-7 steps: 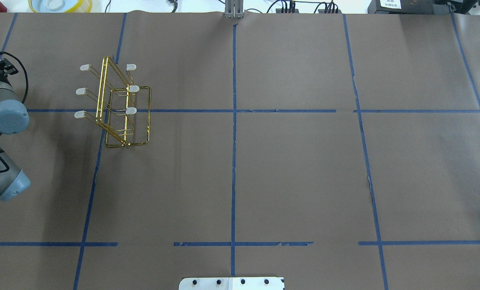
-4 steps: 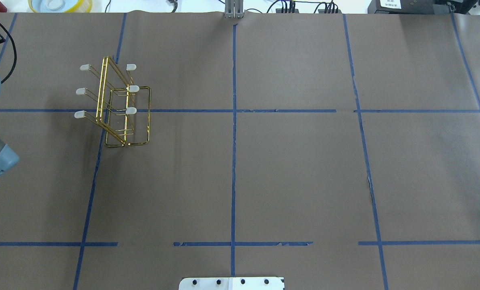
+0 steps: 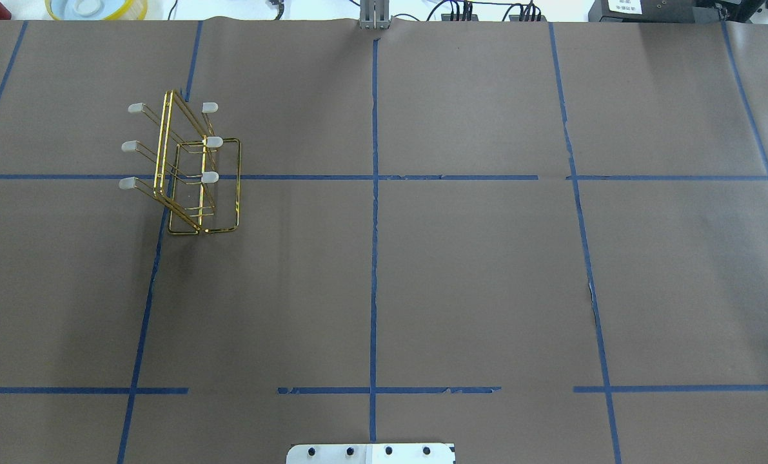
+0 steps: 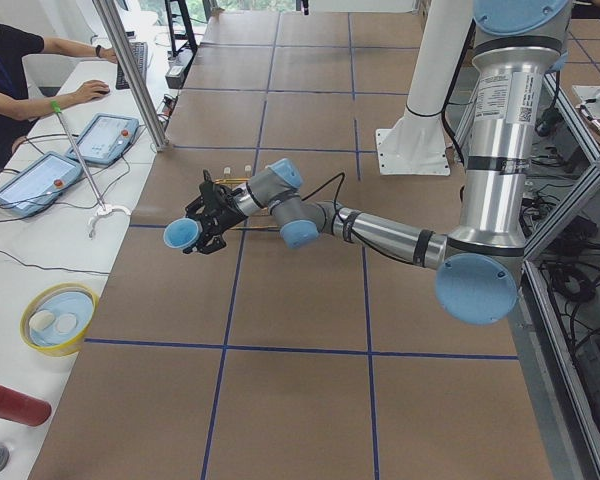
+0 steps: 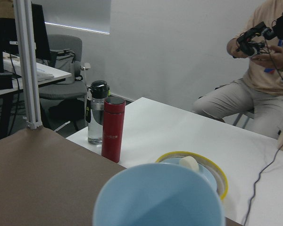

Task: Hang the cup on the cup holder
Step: 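Lift the cup with the left gripper and flip it over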

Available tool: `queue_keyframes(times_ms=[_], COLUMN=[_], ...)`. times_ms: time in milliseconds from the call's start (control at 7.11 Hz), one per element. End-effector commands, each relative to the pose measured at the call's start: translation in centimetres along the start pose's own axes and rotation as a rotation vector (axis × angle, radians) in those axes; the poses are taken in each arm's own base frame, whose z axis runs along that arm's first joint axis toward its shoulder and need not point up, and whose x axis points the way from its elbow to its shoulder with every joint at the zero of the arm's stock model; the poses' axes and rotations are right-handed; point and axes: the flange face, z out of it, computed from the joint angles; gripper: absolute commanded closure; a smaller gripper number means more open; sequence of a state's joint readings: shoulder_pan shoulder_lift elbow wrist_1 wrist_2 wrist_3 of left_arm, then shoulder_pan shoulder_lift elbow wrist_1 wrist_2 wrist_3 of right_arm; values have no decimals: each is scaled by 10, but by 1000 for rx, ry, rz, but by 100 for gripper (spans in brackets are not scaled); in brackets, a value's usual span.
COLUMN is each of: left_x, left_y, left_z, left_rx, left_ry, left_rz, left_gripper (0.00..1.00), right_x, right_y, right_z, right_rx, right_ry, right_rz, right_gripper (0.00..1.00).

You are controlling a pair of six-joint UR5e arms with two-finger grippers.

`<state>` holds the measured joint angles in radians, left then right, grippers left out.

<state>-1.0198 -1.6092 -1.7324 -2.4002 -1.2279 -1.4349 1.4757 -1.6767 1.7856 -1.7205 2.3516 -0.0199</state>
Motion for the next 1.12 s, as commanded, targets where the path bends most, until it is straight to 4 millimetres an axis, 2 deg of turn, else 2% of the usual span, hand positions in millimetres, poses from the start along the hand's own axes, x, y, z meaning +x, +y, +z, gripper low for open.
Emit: queue_keyframes(times_ms=[0,422,703,984], left_x=[19,33,25,26], left_y=[-14,-23,-19,-21], left_z=[-39,-79,-101,-117], left_rx=[-53,-174,-301,-433], left_ry=[178,472,600,686], left_rz=[-296,-630,-842,-1075], left_gripper=[100,100,100,100], right_x=[0,0,0,0], right_y=[0,0,0,0], right_z=[0,0,0,0], right_rx=[1,1,1,1], right_ry=[0,0,0,0], right_rz=[-1,-1,-1,-1], right_gripper=[0,0,0,0])
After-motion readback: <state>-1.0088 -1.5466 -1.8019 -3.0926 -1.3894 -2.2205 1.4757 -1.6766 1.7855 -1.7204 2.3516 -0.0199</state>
